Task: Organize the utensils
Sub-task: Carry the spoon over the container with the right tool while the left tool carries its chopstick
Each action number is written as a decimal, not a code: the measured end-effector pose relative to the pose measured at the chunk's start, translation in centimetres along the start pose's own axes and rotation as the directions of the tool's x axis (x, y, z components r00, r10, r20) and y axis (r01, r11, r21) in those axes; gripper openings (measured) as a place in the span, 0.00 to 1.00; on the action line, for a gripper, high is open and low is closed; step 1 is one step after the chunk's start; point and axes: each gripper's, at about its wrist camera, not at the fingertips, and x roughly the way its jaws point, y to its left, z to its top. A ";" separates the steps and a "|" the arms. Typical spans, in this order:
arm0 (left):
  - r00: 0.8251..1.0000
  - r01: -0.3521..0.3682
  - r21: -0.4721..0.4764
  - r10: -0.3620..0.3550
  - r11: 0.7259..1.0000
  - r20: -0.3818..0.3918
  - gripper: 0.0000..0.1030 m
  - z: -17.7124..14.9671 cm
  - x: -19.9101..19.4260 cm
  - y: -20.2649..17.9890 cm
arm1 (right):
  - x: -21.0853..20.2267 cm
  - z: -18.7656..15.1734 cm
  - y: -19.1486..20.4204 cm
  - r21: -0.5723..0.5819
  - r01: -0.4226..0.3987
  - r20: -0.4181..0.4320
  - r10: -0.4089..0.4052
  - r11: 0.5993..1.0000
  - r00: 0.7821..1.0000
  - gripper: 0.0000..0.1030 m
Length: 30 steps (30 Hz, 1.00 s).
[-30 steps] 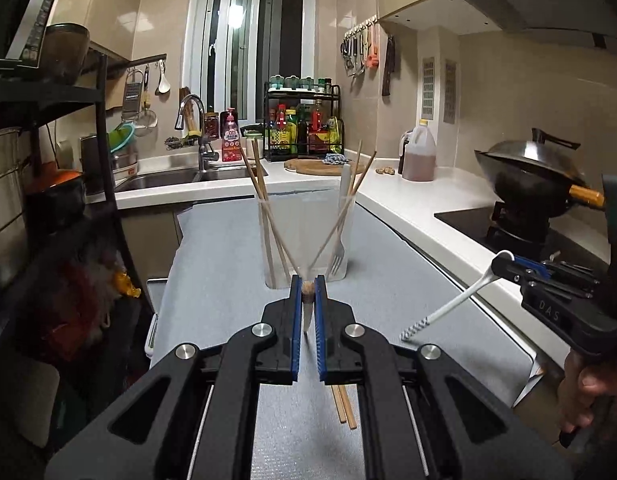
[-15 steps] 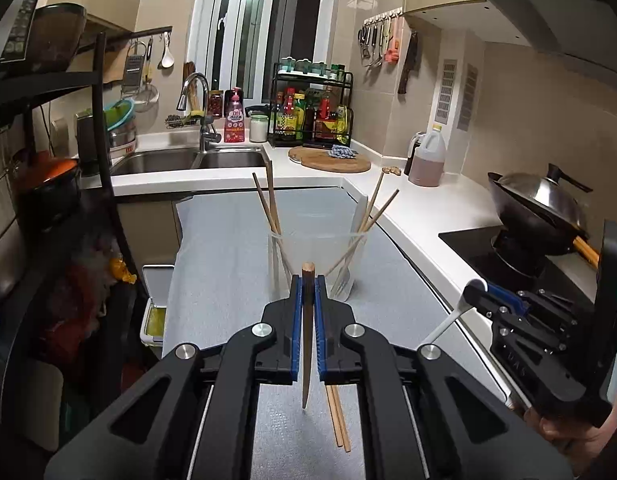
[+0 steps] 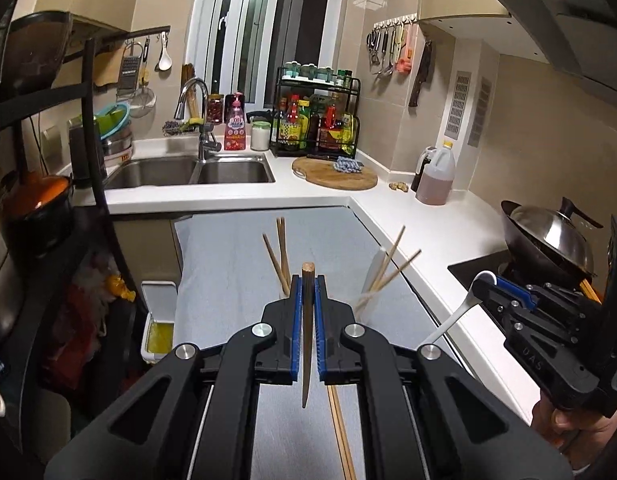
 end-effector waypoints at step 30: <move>0.997 -0.035 0.034 0.037 0.999 -0.062 0.21 2.3 13.7 -0.5 | 12.5 1.5 -1.2 0.031 -0.023 -0.008 0.024 0.999 1.000 0.19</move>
